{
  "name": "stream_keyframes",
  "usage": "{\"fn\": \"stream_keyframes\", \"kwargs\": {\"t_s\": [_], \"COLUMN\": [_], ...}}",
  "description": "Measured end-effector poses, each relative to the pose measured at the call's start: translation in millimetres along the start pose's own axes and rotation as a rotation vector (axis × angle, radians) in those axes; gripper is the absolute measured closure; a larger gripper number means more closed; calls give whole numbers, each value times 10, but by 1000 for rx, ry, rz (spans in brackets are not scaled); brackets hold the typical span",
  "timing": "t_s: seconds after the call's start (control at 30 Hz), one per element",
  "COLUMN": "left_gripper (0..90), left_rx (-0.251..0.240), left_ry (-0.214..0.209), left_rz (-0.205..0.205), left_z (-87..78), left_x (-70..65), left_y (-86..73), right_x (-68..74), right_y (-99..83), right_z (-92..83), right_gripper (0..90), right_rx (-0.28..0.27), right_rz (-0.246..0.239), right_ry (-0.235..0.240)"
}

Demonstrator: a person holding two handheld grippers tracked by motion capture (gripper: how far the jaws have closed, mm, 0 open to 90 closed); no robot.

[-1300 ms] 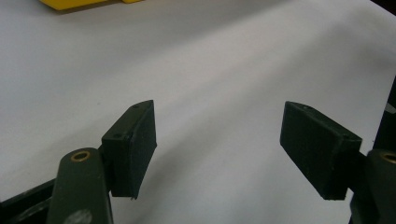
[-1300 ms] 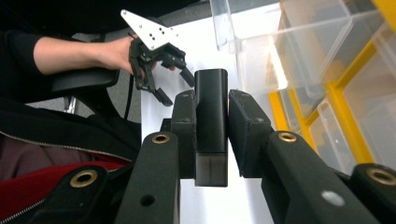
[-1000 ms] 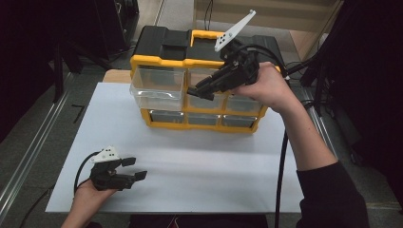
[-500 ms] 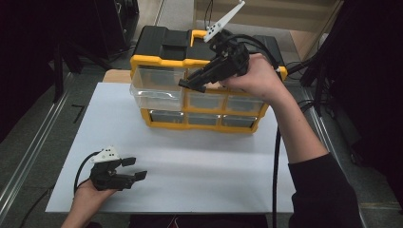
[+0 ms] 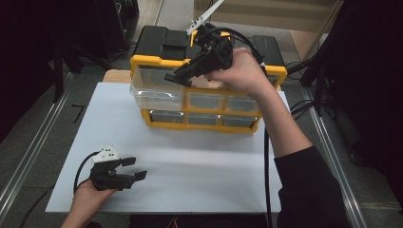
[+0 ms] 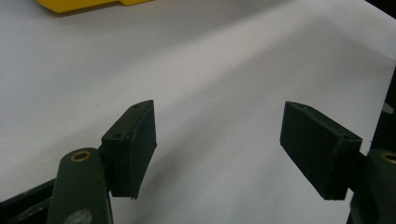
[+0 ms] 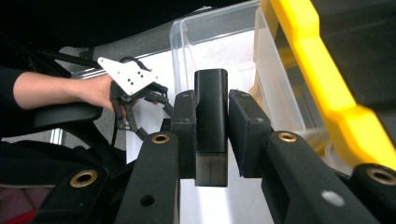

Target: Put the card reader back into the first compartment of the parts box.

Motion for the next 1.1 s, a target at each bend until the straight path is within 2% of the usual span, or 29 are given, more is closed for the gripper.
{"fn": "stream_keyframes", "kwargs": {"t_s": [0.1, 0.57, 0.93, 1.0, 1.03, 1.1], "left_gripper": [285, 285, 285, 285, 285, 285], "left_rx": [-2, -7, -6, -6, -7, -7], "left_ry": [0, -3, -7, -7, -6, -6], "left_rz": [-2, 5, 5, 5, 6, 6], "left_z": [-2, -4, -13, -14, -16, -16], "left_x": [1, -10, -16, -16, -17, -17], "left_y": [0, 0, -2, -3, -5, -5], "right_x": [-2, 9, -21, -27, -26, -24], "right_y": [74, 272, 279, 263, 246, 238], "right_z": [78, 391, 534, 558, 570, 570], "right_gripper": [709, 709, 702, 692, 617, 603], "right_rx": [16, 21, 21, 23, 12, 7], "right_rz": [8, 20, 38, 43, 44, 39], "right_ry": [-7, -32, -32, -29, -28, -27]}}
Point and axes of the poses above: each handheld gripper's, and its own axes: z roughly forward along the jaws, y roughly out of its top, x roughly to its left, the point moved 2 cm from there along z, roughly forward along the jaws, and after that the axes turned 2 degrees about -x, right-handed, at the moved point
